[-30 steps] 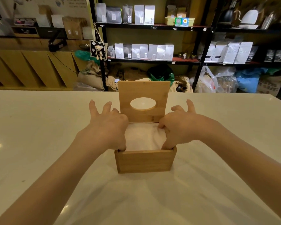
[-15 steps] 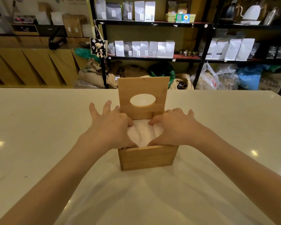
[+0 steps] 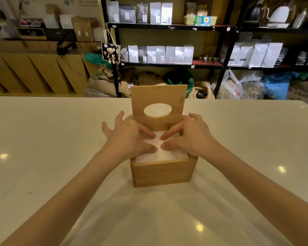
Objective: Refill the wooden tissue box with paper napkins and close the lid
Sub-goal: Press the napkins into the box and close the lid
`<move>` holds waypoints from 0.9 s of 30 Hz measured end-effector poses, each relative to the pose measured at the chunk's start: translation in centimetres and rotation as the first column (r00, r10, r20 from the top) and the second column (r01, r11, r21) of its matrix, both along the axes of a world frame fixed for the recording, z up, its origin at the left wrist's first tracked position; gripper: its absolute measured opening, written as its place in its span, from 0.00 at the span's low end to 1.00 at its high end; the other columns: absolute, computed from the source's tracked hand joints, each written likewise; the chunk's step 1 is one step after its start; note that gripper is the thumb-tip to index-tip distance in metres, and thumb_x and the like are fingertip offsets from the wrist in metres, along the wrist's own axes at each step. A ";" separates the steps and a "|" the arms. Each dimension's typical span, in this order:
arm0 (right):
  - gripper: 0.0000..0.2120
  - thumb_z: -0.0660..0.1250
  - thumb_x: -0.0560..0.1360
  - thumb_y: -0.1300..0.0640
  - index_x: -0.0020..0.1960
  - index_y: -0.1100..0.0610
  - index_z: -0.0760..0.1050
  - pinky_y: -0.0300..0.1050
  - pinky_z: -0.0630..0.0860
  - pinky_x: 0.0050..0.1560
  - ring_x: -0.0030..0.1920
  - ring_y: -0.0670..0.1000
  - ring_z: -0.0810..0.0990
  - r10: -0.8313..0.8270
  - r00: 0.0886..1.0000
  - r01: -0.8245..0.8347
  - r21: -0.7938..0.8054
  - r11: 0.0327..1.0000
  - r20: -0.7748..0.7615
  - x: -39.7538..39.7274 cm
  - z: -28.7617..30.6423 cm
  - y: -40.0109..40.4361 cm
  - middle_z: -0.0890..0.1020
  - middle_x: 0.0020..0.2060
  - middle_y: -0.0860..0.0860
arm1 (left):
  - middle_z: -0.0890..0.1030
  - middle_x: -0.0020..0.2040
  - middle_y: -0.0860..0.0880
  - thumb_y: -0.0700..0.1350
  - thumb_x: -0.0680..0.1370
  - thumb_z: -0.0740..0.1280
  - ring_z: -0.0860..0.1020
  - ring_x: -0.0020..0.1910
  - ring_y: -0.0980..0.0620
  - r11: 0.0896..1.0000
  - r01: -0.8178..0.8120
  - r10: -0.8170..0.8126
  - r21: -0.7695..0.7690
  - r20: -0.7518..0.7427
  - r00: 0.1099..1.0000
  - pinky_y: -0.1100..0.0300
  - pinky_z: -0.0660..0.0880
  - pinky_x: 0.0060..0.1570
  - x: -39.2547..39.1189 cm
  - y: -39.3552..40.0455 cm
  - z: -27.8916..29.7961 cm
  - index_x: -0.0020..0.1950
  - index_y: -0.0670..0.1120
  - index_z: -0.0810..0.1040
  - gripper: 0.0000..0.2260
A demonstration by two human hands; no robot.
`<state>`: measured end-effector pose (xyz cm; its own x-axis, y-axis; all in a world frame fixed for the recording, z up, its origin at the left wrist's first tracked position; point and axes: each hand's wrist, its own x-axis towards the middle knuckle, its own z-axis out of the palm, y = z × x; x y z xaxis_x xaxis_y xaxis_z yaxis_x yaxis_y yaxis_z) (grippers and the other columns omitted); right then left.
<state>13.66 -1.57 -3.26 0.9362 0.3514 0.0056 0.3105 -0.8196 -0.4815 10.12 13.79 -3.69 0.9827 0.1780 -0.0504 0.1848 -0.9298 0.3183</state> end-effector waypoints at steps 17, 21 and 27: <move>0.08 0.74 0.66 0.46 0.44 0.44 0.83 0.59 0.62 0.67 0.64 0.53 0.67 0.041 0.999 -0.041 0.095 0.995 0.011 -0.9 0.5 -0.9 0.77 0.48 0.47 | 0.71 0.67 0.57 0.55 0.69 0.71 0.60 0.72 0.50 0.978 0.132 -0.125 -0.160 0.052 0.991 0.40 0.51 0.72 -0.7 0.7 0.6 0.48 0.64 0.80 0.09; 0.06 0.73 0.68 0.50 0.42 0.51 0.84 0.29 0.66 0.44 0.46 0.38 0.75 0.024 0.997 -0.048 0.385 0.922 0.067 -0.6 3.8 -3.0 0.81 0.41 0.41 | 0.78 0.46 0.64 0.44 0.69 0.73 0.72 0.50 0.69 0.787 0.264 -0.031 -0.558 0.391 0.920 0.60 0.65 0.58 -1.9 2.2 4.2 0.37 0.55 0.80 0.06; 0.15 0.66 0.74 0.51 0.61 0.49 0.72 0.40 0.73 0.55 0.52 0.44 0.76 -0.014 0.903 -0.169 0.386 0.907 0.428 0.9 5.4 -2.9 0.79 0.49 0.44 | 0.72 0.57 0.61 0.43 0.70 0.72 0.72 0.59 0.60 0.903 0.334 -0.095 -0.270 0.633 0.768 0.61 0.68 0.60 -0.9 2.1 6.0 0.58 0.53 0.69 0.20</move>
